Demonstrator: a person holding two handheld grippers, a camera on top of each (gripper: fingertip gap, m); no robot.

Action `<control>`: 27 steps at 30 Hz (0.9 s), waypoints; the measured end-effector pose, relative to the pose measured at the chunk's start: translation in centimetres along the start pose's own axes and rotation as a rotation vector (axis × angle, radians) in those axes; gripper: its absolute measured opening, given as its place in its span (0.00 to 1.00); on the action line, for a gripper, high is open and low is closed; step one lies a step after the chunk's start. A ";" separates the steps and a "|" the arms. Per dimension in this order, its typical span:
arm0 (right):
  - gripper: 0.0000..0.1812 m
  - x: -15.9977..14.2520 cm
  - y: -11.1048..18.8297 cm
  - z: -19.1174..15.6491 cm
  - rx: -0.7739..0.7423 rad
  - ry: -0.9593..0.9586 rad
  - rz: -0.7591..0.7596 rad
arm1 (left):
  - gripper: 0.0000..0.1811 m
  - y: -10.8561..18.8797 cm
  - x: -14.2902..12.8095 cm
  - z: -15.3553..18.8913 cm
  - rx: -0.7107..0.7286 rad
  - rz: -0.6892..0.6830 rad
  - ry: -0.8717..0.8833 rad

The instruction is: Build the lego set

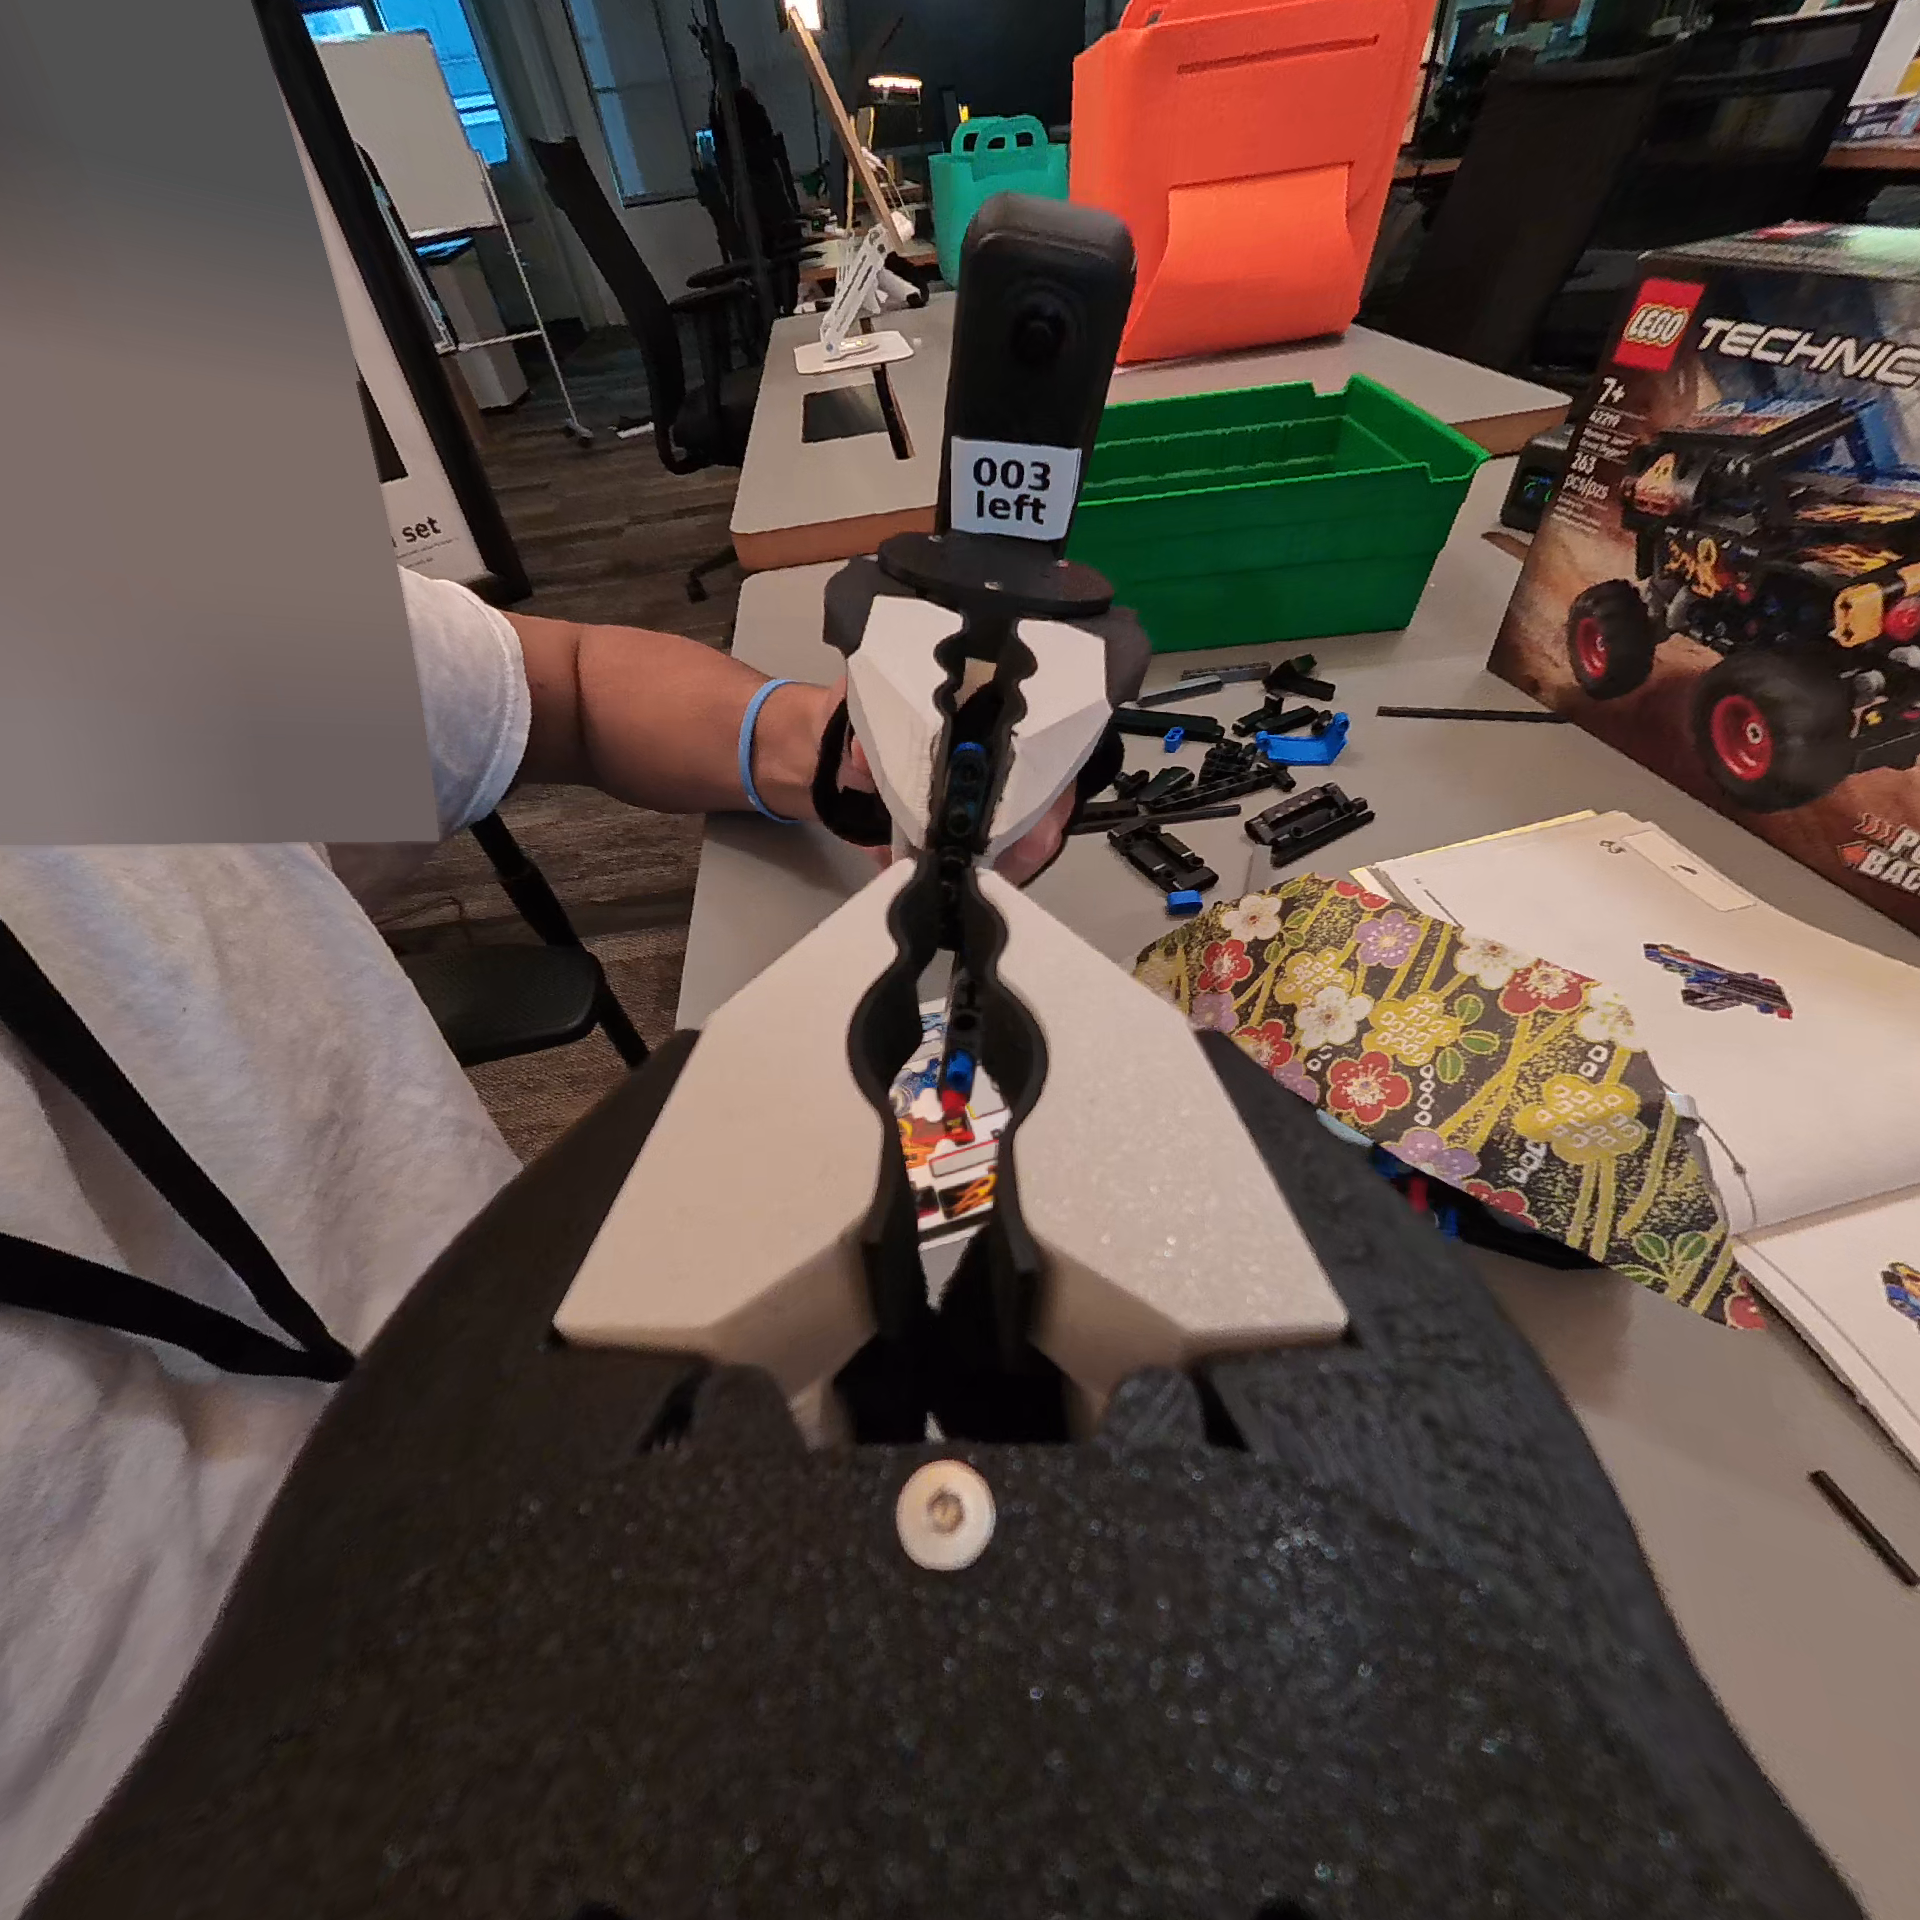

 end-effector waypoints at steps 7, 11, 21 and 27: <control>0.01 0.2 -0.4 -0.1 -0.001 -0.001 0.017 | 0.03 0.0 0.1 0.1 -0.019 0.038 0.003; 0.01 0.1 -0.3 0.2 -0.014 -0.008 0.035 | 0.03 0.0 0.2 -0.2 -0.012 0.030 0.042; 0.14 -1.3 -0.9 1.3 -0.367 0.206 -0.054 | 0.03 2.0 0.8 -4.4 0.102 0.152 0.329; 0.13 -1.7 -1.1 1.1 -0.245 0.024 0.014 | 0.03 1.2 0.6 -2.7 -0.002 0.071 0.257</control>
Point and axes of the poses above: each gripper's, where its closed fingertips meet, y back along the fingers, x out of its top, z = x × y across the jaws, the point moved 5 cm from there along y, back along the fingers, and after that the axes turned 9 degrees about y, right-handed, at the moved point
